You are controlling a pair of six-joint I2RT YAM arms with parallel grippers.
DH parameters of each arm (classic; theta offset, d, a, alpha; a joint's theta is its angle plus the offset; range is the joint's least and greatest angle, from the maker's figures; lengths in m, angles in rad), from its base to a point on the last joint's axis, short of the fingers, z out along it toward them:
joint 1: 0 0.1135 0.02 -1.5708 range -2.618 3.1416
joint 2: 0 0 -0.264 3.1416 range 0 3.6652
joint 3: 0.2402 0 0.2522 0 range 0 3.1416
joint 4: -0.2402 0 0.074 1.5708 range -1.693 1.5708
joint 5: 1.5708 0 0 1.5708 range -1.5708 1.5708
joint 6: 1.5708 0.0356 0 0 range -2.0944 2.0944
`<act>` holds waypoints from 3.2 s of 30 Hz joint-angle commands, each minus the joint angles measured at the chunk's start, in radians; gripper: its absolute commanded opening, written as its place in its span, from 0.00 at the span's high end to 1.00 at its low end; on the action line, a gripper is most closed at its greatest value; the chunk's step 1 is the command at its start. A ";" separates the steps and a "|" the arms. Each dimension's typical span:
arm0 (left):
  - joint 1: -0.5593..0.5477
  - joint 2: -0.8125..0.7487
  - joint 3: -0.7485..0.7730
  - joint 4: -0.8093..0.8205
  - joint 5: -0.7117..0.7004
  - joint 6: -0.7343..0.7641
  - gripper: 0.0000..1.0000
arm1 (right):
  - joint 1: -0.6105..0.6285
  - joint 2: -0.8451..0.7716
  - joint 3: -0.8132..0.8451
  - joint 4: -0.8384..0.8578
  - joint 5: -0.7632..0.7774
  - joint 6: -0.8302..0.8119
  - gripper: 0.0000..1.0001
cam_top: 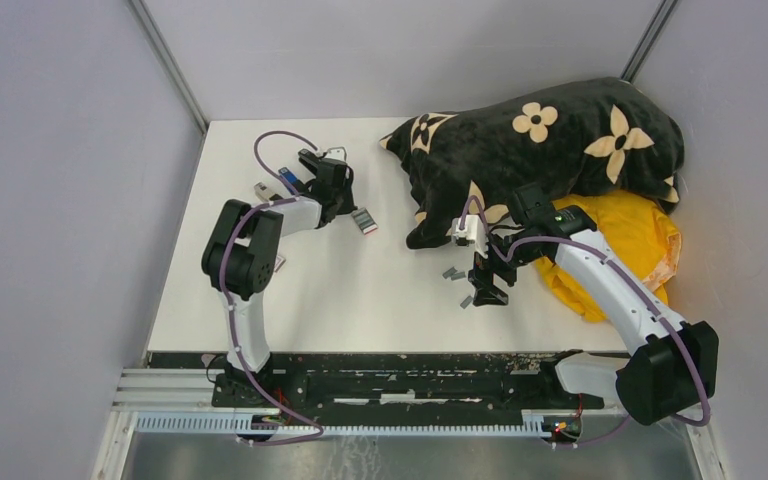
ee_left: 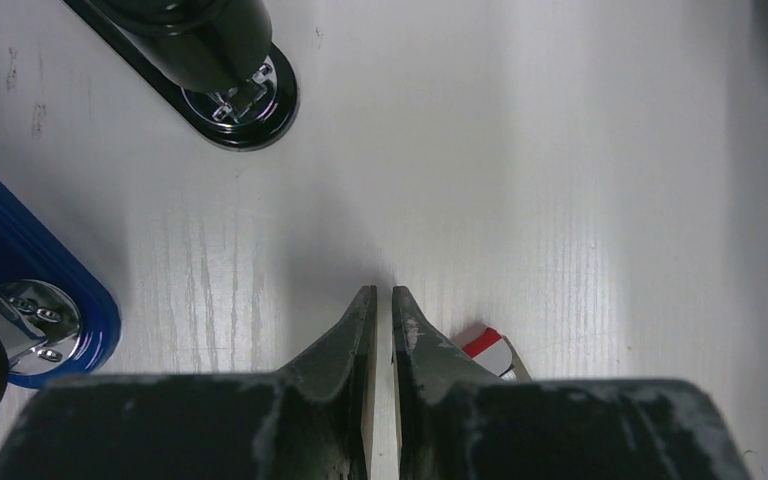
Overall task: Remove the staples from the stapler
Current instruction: Adjust the staple box at the center of the board, then move the staple box to the center of the board.
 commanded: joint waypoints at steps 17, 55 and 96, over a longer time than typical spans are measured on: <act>-0.103 -0.182 -0.216 0.037 0.101 -0.052 0.84 | 0.003 -0.045 0.038 -0.004 -0.037 -0.015 0.07; -0.112 -1.237 -0.911 0.066 -0.169 -0.322 0.21 | -0.098 -0.081 0.025 0.000 -0.104 -0.016 0.06; 0.438 -0.855 -0.718 -0.016 -0.165 -0.570 0.26 | -0.085 -0.020 0.089 0.101 -0.156 0.163 0.08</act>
